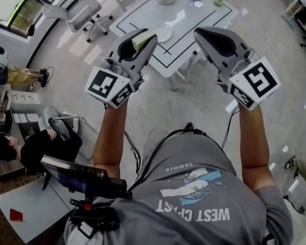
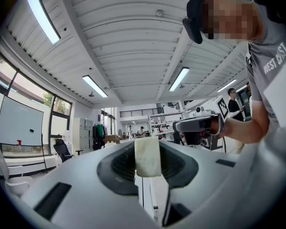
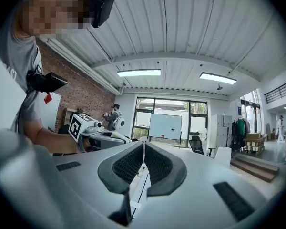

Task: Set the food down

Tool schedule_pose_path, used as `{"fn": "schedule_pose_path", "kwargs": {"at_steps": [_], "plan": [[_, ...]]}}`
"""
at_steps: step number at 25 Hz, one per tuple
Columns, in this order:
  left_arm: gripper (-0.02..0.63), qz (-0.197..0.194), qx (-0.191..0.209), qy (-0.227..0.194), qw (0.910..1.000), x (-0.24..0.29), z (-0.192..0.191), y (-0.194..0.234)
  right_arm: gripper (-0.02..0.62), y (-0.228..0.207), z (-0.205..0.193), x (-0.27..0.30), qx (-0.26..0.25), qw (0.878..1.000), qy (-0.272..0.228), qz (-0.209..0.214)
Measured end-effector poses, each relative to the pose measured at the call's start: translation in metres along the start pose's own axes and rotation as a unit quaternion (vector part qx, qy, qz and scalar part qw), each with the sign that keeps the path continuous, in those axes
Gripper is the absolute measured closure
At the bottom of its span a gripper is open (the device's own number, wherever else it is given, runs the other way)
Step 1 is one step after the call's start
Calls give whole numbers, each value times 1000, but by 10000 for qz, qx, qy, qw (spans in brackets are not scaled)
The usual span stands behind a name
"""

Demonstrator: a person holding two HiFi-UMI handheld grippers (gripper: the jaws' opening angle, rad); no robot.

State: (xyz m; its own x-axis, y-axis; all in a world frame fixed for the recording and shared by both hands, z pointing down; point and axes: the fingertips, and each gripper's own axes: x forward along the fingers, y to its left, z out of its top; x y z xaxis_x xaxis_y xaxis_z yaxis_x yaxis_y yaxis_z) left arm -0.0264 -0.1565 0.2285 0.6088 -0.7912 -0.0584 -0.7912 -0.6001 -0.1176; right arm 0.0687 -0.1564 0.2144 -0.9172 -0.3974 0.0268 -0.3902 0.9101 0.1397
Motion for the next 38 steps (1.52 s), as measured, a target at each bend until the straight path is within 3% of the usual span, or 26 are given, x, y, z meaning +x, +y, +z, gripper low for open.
{"fn": "schedule_pose_path", "kwargs": {"at_steps": [6, 17, 25, 31, 38], "plan": [[499, 100, -26, 147, 9998, 24, -16, 12, 588, -26, -16, 8, 163, 9998, 8, 110], [499, -228, -22, 275, 9994, 58, -45, 78, 588, -69, -38, 63, 262, 9992, 76, -281], [499, -524, -21, 213, 9984, 53, -45, 121, 588, -67, -36, 104, 256, 9978, 210, -578], [499, -723, -114, 297, 9969, 53, -67, 148, 588, -65, -45, 123, 307, 9955, 345, -823], [499, -716, -268, 576, 9954, 84, -104, 168, 588, -94, -66, 129, 443, 9938, 502, -886]]}}
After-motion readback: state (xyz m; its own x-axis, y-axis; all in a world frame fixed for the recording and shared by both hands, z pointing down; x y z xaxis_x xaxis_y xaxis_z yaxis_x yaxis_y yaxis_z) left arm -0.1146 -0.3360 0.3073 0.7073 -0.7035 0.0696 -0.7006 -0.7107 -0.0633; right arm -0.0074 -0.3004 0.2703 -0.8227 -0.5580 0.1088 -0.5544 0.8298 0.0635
